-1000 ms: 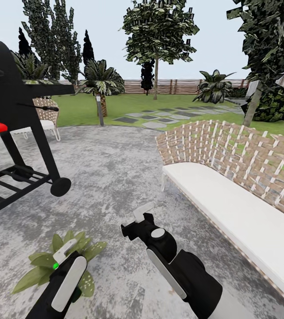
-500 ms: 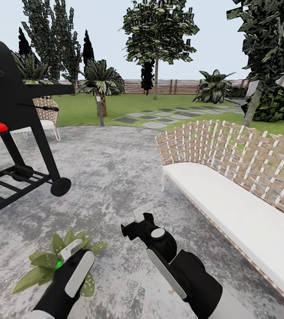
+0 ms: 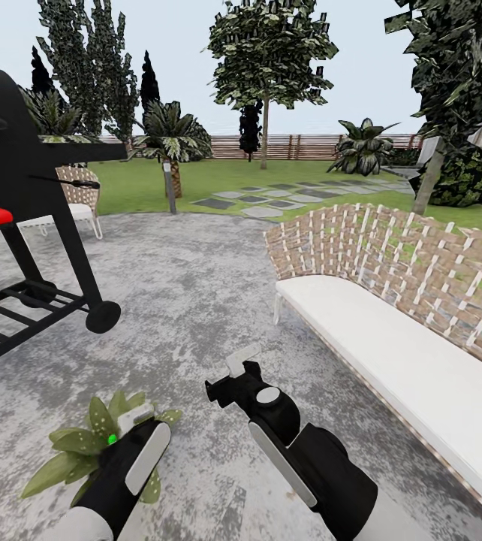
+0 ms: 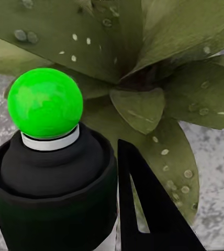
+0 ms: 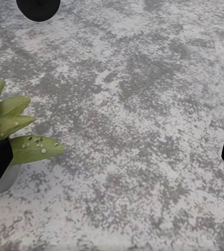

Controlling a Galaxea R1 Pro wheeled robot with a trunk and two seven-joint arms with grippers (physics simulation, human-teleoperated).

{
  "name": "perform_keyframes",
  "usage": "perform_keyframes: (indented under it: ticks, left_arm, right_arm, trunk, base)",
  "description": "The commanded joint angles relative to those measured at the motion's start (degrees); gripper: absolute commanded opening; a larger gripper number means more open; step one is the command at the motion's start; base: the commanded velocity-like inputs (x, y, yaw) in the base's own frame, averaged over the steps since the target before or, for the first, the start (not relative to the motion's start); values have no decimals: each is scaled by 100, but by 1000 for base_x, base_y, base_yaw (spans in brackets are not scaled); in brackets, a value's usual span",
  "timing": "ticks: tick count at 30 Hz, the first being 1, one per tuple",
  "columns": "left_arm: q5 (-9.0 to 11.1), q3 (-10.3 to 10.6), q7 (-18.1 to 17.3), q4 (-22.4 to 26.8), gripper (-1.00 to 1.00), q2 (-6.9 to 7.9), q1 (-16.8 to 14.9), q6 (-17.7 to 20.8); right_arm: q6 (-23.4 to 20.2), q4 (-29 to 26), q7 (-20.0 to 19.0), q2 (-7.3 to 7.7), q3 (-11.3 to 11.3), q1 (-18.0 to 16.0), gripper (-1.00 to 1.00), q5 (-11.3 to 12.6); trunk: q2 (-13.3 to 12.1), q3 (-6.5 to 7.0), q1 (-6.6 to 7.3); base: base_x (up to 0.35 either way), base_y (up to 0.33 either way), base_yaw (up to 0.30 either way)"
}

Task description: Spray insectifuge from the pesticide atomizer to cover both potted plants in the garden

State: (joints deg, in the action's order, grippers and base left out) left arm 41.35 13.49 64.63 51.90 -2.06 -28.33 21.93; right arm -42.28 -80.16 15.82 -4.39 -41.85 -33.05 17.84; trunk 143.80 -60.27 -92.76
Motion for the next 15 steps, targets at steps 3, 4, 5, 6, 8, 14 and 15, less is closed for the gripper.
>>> perform_keyframes:
  ticks: [3,4,5,6,8,14,15]
  left_arm:
    - [-4,-13,20,44,-100,7,-38,-15]
    - [-4,-16,36,168,-100,12,-36,-41]
    - [-8,-17,67,431,-100,24,-2,-87]
    - [-13,-17,122,595,-100,29,33,-108]
    - [-16,-21,581,1121,-100,71,227,-205]
    - [-20,-365,1231,1427,-100,126,429,-437]
    - [-21,-386,1276,1423,-100,126,431,-435]
  right_arm:
    - [0,10,0,0,-4,0,100,1]
    - [0,13,0,0,-4,0,100,1]
    - [0,15,0,0,-6,0,100,5]
    - [0,16,0,0,-7,0,100,6]
    - [0,17,0,0,-7,0,100,6]
    - [0,18,0,0,-4,0,100,6]
    - [0,18,0,0,-6,0,100,7]
  trunk:
    - [0,0,0]
    - [0,0,0]
    - [0,0,0]
    - [0,0,0]
    - [0,0,0]
    - [0,0,0]
    - [0,0,0]
  base:
    - [0,0,0]
    - [0,0,0]
    - [0,0,0]
    - [0,0,0]
    - [0,0,0]
    - [0,0,0]
    - [0,0,0]
